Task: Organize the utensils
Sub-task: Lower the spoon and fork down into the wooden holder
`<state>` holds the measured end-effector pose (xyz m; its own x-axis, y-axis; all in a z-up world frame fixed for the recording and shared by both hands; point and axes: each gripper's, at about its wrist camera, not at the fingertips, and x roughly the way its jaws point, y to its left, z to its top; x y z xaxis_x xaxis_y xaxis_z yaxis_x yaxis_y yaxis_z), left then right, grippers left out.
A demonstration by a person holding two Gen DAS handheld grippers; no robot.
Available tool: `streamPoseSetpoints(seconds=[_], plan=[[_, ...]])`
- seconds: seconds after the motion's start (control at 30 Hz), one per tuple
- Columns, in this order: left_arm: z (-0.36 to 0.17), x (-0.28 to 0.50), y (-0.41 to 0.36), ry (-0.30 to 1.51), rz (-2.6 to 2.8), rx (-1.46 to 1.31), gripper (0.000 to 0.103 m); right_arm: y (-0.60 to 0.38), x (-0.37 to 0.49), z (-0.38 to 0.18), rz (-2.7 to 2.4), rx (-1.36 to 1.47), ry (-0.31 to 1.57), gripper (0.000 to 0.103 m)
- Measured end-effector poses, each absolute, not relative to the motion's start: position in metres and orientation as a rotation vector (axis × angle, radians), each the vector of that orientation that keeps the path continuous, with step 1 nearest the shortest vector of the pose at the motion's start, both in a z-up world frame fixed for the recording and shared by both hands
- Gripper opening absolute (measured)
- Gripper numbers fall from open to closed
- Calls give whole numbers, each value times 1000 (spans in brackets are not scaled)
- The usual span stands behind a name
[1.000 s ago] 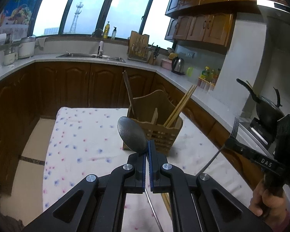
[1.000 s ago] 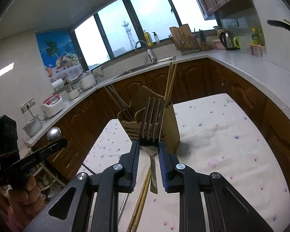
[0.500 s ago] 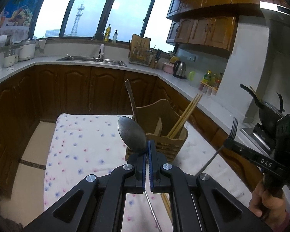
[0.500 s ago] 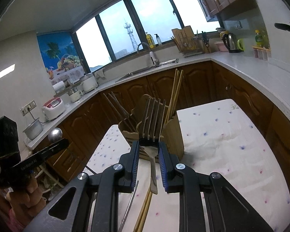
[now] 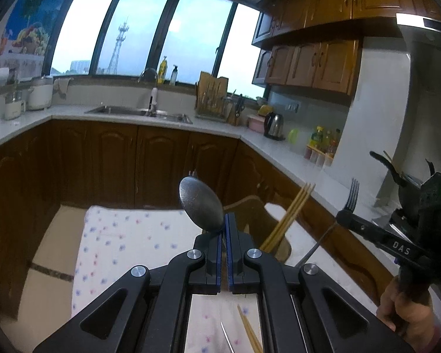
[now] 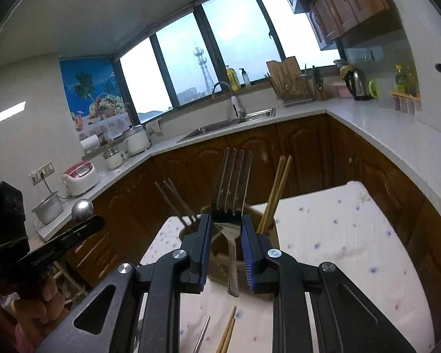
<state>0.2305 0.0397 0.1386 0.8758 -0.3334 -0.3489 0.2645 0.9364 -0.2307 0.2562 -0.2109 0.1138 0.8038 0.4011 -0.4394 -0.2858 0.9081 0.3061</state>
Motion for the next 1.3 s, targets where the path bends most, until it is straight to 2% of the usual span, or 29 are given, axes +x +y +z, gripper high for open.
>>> streamPoseSetpoints(seconds=[0.4,0.93,0.97,1.0,1.3], plan=[[138,283,26,350,-290,-158,1,-207,293,125,353,225,478,20],[84,340,-10,435,-248,-90,1,-204,316,74,330,222,556,20],[81,343,-13,443,-251,-80,1,-203,315,71,329,221,561,18],[82,346,-15,450,-256,-74,1,-203,315,68,330,220,568,3],[75,369,-19,528,-266,-67,1,-204,314,46,338,235,621,2]])
